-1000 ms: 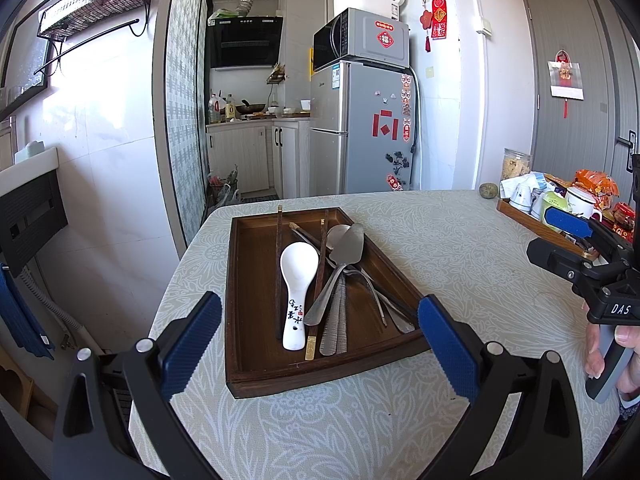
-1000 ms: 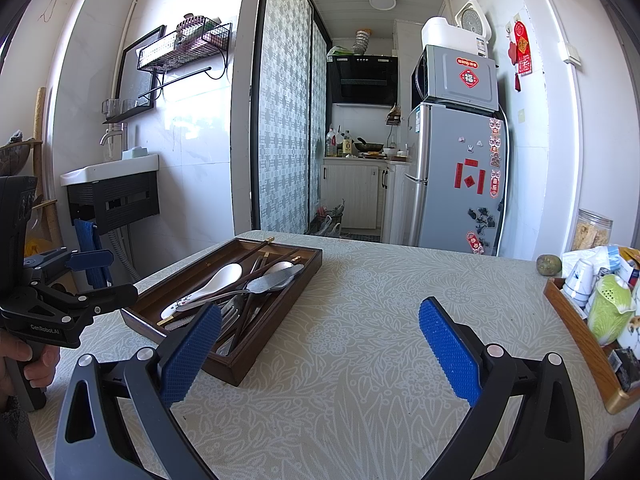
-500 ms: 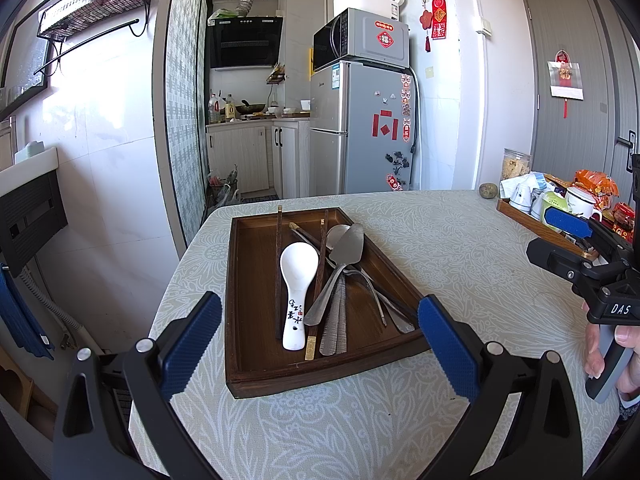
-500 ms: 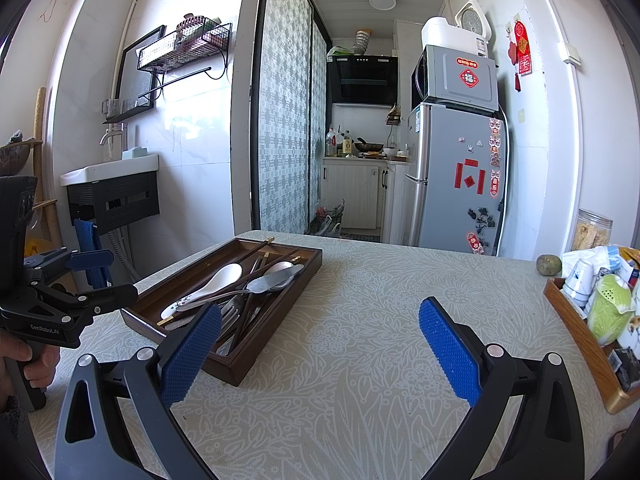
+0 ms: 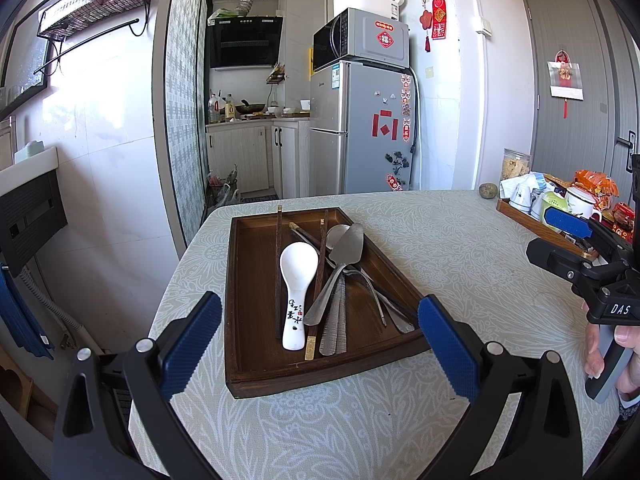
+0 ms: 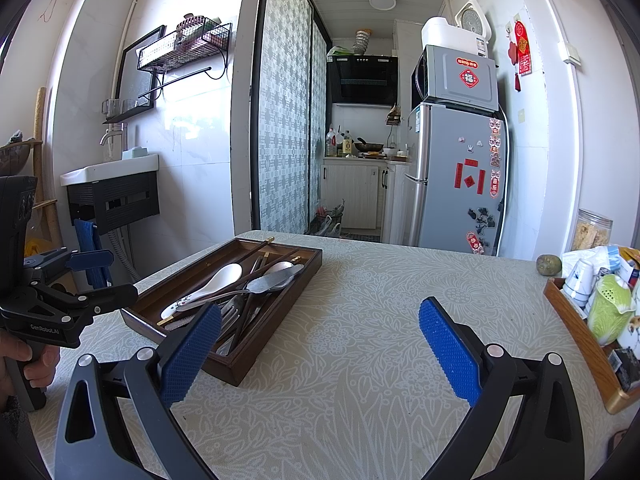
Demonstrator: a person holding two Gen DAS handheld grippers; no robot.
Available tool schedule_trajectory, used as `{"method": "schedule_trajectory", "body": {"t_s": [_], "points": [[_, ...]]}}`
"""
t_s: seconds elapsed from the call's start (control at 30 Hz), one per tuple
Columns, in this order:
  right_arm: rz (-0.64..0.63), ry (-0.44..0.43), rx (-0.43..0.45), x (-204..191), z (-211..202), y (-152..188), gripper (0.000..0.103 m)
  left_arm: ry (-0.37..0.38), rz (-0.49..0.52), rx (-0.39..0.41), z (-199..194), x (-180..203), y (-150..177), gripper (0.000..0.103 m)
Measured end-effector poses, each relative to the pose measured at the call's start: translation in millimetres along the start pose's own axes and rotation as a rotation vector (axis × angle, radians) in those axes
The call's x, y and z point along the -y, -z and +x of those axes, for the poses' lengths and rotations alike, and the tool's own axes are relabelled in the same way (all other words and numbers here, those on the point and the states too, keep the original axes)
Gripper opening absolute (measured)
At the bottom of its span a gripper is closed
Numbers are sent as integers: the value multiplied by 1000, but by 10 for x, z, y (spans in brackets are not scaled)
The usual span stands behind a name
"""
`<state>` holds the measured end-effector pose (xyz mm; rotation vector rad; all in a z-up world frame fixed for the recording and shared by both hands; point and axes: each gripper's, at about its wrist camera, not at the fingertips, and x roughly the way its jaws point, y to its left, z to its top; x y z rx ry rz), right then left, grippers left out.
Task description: Organize utensils
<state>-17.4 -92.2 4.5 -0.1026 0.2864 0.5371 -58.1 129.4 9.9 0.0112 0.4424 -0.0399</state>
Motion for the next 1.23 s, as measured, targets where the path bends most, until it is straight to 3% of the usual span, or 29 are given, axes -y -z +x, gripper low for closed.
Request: {"method": "schedule_trajectory", "body": {"t_s": [1.23], "points": [[0,0,0,1,1,1,100,13,5,-7,11,23,-12,100]]}}
